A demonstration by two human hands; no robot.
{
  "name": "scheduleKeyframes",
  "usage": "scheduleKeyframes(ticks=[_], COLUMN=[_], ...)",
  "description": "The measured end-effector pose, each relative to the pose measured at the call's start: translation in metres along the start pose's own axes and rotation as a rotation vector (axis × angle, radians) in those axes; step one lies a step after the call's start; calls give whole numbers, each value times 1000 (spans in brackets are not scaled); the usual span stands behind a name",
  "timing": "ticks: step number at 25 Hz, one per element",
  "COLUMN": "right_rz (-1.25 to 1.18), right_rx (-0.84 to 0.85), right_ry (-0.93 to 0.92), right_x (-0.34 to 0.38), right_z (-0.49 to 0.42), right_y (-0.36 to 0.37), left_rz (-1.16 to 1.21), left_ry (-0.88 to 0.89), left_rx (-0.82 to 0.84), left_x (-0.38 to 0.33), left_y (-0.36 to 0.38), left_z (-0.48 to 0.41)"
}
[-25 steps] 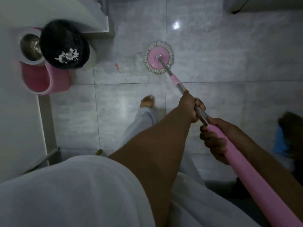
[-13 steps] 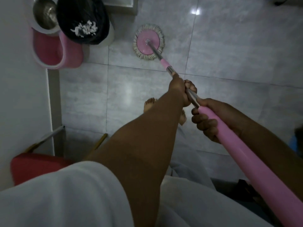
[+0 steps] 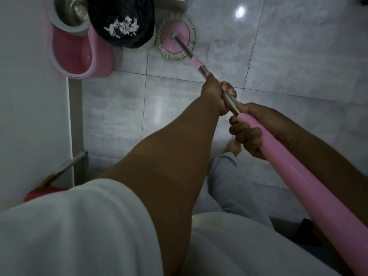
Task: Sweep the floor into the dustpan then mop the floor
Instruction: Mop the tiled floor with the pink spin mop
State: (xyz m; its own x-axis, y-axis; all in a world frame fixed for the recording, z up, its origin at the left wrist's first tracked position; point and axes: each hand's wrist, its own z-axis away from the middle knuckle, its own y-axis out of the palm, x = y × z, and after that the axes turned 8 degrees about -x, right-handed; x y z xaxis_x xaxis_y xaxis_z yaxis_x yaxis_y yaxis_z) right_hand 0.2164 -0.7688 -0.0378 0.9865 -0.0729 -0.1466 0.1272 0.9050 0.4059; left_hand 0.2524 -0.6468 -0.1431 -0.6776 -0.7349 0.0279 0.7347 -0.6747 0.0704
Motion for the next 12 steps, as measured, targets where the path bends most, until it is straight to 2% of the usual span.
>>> scheduleKeyframes(ticks=[5,9,12], right_rz=[-17,-53,-164], right_rx=[-15,-37,16], right_ry=[-1,-6,10], right_x=[-40,-93,-140], right_z=[0,20,39], right_y=[1,-41,-90], left_rz=[-1,-48,-86], left_ry=[20,-37,-65], left_rx=[-12,-43,-58], left_x=[24,91,153], left_y=[-29,-42,-39], left_z=[5,13,18])
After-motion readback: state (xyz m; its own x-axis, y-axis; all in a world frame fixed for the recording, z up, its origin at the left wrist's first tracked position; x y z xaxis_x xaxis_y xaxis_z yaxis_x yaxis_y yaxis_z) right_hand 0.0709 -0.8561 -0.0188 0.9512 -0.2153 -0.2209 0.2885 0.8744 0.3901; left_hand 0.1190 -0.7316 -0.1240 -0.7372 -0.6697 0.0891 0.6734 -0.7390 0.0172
